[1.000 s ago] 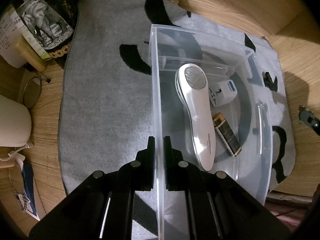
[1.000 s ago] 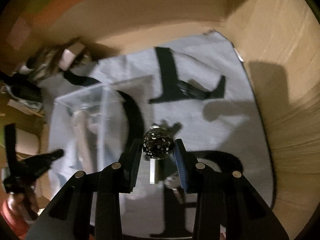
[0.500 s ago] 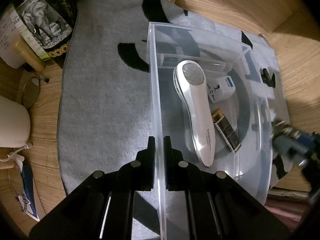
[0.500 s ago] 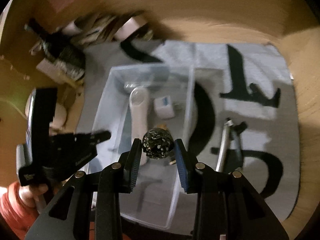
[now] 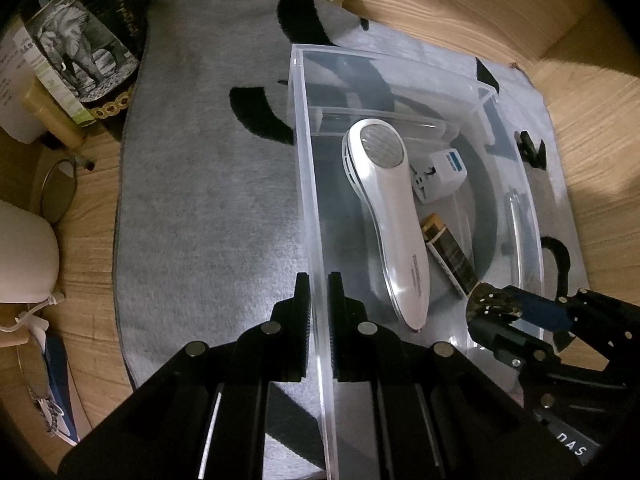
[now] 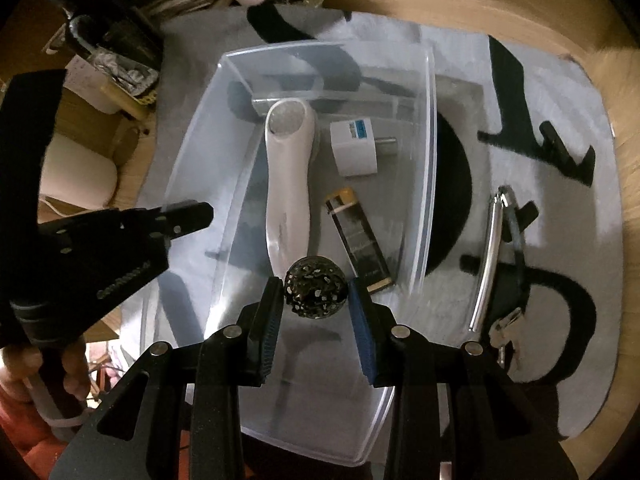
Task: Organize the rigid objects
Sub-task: 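Carry the black ball over the clear box and release it, then move the right gripper to the silver metal tube and grasp it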
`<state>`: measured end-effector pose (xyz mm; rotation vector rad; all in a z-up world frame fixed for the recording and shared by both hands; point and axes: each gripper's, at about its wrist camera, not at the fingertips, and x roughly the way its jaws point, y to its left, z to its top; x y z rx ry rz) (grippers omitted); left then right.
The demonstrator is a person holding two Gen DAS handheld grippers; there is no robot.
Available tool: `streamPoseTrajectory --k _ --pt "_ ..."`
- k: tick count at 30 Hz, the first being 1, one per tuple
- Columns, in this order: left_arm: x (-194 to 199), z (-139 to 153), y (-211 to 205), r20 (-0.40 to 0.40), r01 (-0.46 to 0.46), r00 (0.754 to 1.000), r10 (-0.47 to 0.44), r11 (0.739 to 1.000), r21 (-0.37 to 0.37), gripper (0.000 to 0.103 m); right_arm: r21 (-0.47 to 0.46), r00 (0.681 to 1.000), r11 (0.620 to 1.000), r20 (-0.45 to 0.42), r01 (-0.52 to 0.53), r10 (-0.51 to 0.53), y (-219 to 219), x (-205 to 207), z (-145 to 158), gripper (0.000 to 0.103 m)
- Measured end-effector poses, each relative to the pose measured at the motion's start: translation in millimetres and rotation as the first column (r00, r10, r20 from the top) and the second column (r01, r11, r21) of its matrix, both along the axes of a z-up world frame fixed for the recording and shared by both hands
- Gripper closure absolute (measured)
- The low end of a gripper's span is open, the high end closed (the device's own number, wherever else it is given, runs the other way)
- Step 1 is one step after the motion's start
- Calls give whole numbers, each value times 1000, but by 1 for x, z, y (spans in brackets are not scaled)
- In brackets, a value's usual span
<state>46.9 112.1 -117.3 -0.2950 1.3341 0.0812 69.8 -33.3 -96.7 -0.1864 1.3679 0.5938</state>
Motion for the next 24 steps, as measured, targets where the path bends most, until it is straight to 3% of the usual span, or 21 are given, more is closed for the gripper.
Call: streamPoseTrajectory --k 5,13,18,24 --pt "1 0 -2 -2 8 1000 -8 1000 4 96 38 998 998 -37 46 -45 -6 5 4 71" --pt "2 -1 -3 -2 9 1000 -9 1000 5 96 100 989 984 21 147 -150 -36 17 34 67" --pt "2 -1 -3 -3 5 1000 -5 1000 5 96 88 965 968 102 234 -242 -71 30 54 61" --pt "2 -2 -5 -11 5 1000 -5 1000 7 96 43 929 935 113 351 -353 -113 49 47 60"
